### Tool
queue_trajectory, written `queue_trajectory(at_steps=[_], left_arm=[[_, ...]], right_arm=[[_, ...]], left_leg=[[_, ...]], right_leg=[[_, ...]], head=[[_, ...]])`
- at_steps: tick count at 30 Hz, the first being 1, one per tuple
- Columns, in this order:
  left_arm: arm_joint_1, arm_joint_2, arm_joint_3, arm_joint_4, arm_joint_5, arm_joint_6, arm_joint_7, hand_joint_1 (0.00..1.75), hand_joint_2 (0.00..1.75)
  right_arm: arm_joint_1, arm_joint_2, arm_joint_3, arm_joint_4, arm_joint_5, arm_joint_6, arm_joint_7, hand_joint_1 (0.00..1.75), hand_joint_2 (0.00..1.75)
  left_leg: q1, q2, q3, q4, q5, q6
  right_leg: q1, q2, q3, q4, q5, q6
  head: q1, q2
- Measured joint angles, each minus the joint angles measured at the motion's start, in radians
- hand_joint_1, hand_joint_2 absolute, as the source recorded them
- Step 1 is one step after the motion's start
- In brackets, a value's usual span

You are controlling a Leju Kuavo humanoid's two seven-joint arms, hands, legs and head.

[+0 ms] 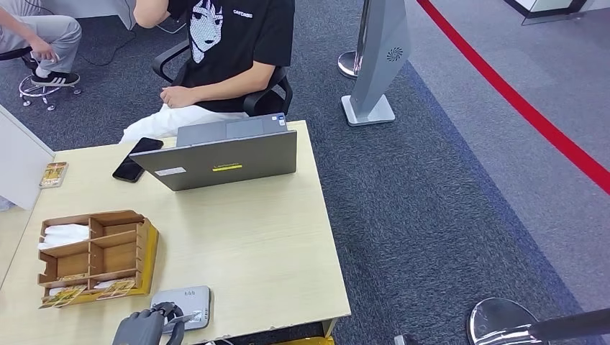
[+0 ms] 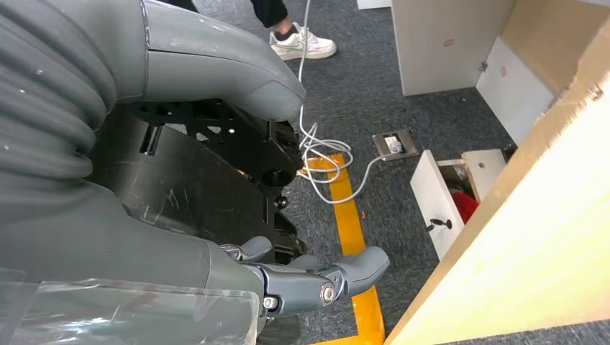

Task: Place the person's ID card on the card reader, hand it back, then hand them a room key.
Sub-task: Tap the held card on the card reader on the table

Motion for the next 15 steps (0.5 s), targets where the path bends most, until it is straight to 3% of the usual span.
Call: queue_trajectory(at_steps=[7, 15], left_arm=[[-0.076, 0.022, -0.024, -0.149, -0.064, 0.048, -0.035, 1.75, 1.75], [-0.216, -0.014, 0.025, -0.305, -0.113, -0.029, -0.09, 1.75, 1.75]], right_arm=[[0.009, 0.0, 0.014, 0.003, -0.026, -0.042, -0.011, 0.0, 1.75], [0.013, 0.0, 0.036, 0.013, -0.013, -0.05, -0.013, 0.0, 1.75]], left_leg=[[0.0, 0.0, 0.0, 0.0, 0.0, 0.0], [0.0, -0.001, 0.0, 0.0, 0.001, 0.0]], right_leg=[[0.0, 0.0, 0.0, 0.0, 0.0, 0.0], [0.0, -0.001, 0.001, 0.0, 0.001, -0.001]], head=[[0.0, 0.0], [0.0, 0.0]])
